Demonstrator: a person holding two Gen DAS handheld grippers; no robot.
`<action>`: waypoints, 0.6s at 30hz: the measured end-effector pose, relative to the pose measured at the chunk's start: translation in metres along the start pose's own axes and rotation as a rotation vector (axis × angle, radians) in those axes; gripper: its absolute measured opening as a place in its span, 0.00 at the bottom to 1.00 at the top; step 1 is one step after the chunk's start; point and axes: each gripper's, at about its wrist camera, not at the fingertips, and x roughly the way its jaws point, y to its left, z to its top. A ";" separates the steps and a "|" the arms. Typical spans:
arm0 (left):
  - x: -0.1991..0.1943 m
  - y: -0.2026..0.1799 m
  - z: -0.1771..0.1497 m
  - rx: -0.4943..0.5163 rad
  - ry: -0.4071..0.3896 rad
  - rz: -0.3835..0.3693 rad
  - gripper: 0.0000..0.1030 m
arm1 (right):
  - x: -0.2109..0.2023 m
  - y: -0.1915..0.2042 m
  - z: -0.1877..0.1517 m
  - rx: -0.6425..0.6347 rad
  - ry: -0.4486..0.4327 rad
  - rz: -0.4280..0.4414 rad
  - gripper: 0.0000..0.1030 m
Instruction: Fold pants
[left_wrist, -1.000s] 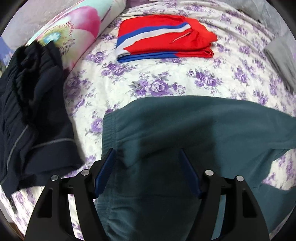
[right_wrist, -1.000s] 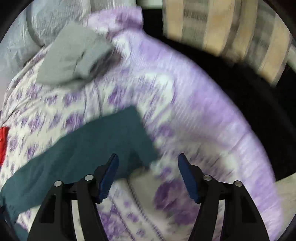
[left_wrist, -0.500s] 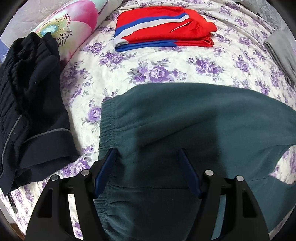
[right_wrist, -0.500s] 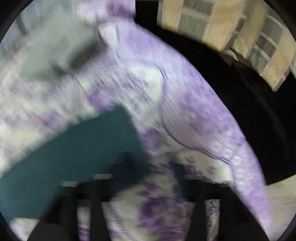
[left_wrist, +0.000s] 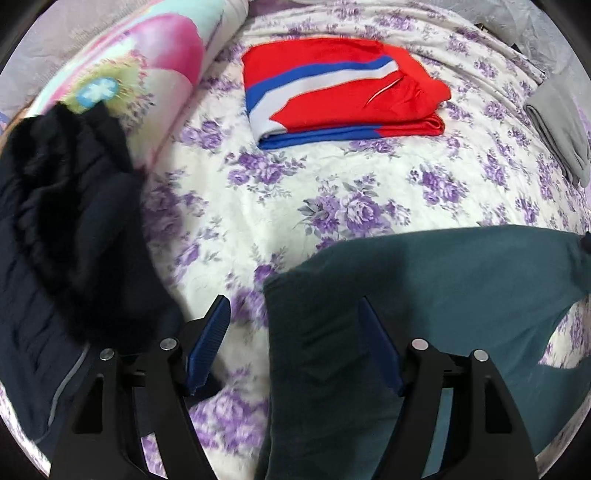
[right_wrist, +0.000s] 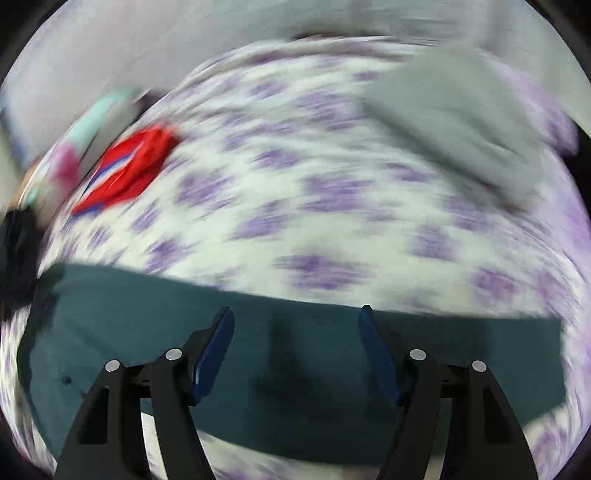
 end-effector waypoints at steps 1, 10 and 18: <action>0.006 0.000 0.002 0.007 0.014 -0.009 0.67 | 0.008 0.012 0.004 -0.042 0.013 0.006 0.68; 0.027 -0.020 0.010 0.148 0.058 -0.050 0.25 | 0.045 0.060 0.027 -0.241 0.108 0.078 0.22; 0.023 -0.009 0.024 0.012 0.030 -0.107 0.22 | 0.044 0.046 0.037 -0.161 0.106 0.091 0.07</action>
